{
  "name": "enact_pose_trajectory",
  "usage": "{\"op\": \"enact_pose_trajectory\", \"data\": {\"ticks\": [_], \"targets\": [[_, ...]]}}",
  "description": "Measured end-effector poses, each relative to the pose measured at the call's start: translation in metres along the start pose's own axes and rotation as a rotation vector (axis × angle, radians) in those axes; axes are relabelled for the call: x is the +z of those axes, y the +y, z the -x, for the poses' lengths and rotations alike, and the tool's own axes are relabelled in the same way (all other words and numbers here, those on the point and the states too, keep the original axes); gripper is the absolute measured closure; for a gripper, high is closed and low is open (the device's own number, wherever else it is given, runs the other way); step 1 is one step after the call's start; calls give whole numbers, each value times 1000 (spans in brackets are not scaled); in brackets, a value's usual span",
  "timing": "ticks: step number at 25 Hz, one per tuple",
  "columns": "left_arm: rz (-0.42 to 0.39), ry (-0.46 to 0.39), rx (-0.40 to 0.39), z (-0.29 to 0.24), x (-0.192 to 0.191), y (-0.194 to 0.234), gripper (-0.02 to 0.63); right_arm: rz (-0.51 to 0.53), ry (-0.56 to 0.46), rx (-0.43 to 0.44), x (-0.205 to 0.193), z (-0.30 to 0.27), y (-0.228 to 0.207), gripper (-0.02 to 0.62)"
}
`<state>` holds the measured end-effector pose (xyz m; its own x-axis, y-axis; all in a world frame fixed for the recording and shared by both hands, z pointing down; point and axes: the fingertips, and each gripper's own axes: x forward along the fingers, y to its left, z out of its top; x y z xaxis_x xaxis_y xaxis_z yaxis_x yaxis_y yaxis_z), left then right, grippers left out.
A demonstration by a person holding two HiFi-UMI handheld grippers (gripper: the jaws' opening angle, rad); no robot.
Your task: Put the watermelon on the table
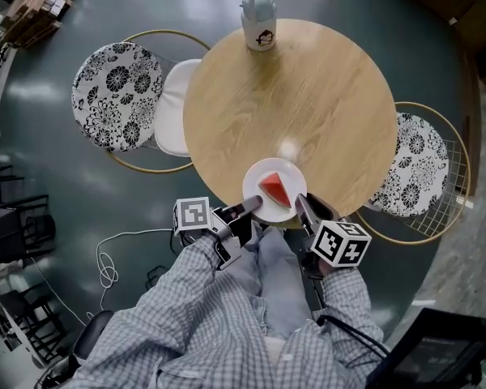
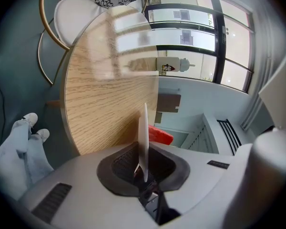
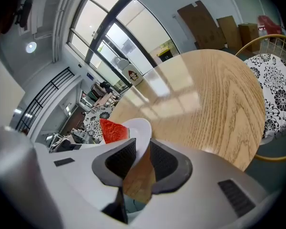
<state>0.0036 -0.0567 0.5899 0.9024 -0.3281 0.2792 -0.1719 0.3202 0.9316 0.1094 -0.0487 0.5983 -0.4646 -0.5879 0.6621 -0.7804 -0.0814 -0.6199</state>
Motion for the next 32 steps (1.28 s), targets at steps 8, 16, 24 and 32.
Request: {"op": "enact_pose_trajectory", "data": {"ticks": [8, 16, 24, 32], "targets": [[-2, 6, 40, -1, 3, 8, 566, -17, 1, 13, 3, -2, 0, 495], [-2, 10, 43, -4, 5, 10, 568, 86, 4, -1, 2, 18, 4, 492], [0, 20, 50, -3, 6, 12, 568, 1022, 166, -32, -41, 29, 63, 492], [-8, 28, 49, -4, 6, 11, 568, 1534, 286, -35, -69, 3, 79, 494]]}}
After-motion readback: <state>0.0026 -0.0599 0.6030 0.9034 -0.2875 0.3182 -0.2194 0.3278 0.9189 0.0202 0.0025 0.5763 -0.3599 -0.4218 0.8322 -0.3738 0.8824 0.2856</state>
